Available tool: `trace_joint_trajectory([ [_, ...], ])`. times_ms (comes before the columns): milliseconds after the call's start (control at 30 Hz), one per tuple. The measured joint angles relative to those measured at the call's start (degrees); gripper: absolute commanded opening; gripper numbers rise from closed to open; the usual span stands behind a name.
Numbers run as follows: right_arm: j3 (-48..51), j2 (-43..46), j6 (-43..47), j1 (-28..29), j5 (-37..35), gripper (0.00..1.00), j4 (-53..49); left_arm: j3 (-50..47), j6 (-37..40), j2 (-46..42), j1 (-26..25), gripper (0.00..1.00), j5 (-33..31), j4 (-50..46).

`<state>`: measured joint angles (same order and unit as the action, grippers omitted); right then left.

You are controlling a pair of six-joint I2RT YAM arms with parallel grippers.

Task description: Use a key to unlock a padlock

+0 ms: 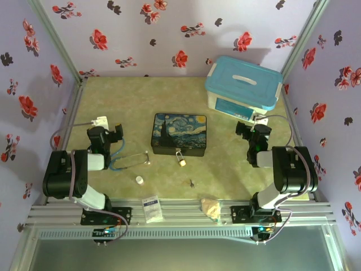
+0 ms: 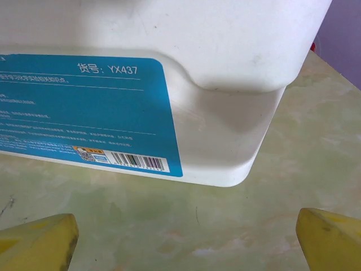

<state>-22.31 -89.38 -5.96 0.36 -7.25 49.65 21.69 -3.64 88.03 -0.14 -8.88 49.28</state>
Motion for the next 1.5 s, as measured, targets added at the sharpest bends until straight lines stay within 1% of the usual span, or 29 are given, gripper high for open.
trace_joint_trajectory([
  [1133,0.0,0.0,0.0,0.0,0.2,0.99,0.0,0.0,0.0,0.0,0.0,1.0,0.1,0.0],
  [1233,0.0,0.3,0.0,0.0,0.7,0.99,-0.3,-0.5,0.0,-0.2,0.0,1.0,-0.2,1.2],
  [1333,0.0,4.1,0.0,0.0,0.9,0.99,-4.3,-1.6,0.0,-2.7,0.0,1.0,-0.6,0.8],
  [1500,-1.1,15.2,-1.0,0.0,0.8,0.99,-12.2,-1.7,-0.2,-11.5,0.0,1.0,-1.4,-2.7],
])
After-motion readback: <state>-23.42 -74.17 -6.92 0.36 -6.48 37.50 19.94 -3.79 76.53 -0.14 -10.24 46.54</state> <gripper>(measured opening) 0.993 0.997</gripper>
